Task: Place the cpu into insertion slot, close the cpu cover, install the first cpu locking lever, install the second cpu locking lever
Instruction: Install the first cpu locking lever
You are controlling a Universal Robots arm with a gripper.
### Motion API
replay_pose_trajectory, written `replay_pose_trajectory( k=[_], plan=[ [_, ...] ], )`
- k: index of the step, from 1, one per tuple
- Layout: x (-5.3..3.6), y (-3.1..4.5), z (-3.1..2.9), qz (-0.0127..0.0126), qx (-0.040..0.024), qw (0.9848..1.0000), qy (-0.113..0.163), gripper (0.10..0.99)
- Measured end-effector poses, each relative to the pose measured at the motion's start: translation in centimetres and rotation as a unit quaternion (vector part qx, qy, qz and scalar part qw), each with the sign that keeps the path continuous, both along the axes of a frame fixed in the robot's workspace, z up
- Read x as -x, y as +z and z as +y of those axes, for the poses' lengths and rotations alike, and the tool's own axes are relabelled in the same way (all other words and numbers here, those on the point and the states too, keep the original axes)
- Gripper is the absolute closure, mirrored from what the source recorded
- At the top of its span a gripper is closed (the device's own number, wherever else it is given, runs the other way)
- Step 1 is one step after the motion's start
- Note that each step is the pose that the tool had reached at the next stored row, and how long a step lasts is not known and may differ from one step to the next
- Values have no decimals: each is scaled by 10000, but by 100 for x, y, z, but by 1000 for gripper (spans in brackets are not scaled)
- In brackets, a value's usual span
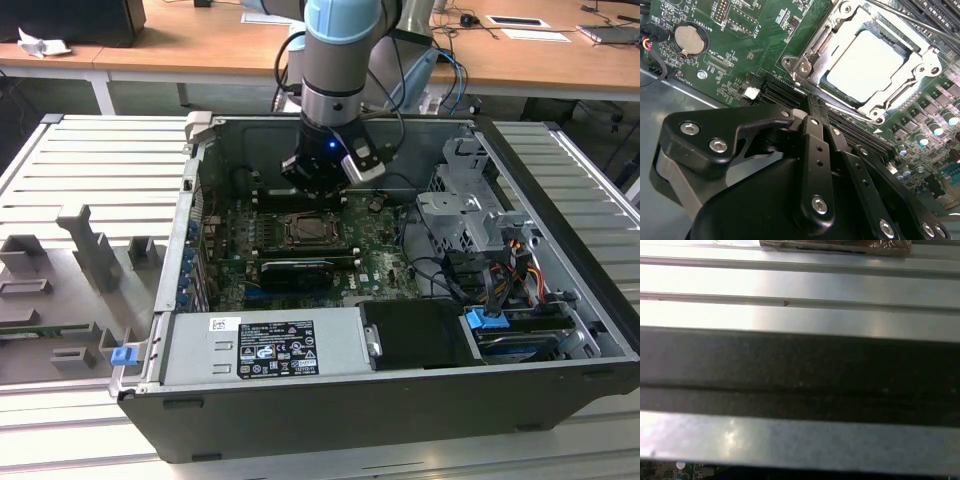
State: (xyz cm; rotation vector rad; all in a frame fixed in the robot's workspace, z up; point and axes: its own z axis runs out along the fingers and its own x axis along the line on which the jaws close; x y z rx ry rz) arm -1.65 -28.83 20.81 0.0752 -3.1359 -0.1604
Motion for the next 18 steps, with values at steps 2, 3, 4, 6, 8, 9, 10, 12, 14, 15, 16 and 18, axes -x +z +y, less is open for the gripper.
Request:
replay_pose_trajectory(
  k=[2,3,4,6,8,9,10,12,14,15,16,18],
  plan=[
    [-7,-13,1,0,0,10000,-1,980],
    [-9,-24,2,0,2,10000,-1,980],
    [-10,-30,2,0,8,10000,-2,980],
    [-10,-35,2,1,25,10000,0,980],
    [-10,-39,2,1,41,10000,-1,980],
    [-10,-40,2,1,47,10000,-1,980],
    [-10,-42,2,0,55,10000,-1,980],
    [-10,-46,2,0,66,10000,-1,980],
    [-11,-53,3,-1,69,10000,-1,980],
    [-11,-57,4,-2,70,10000,-1,980],
    [-11,-59,3,-1,74,10000,-1,980],
    [-10,-64,2,1,76,10000,-1,980]
  ],
)
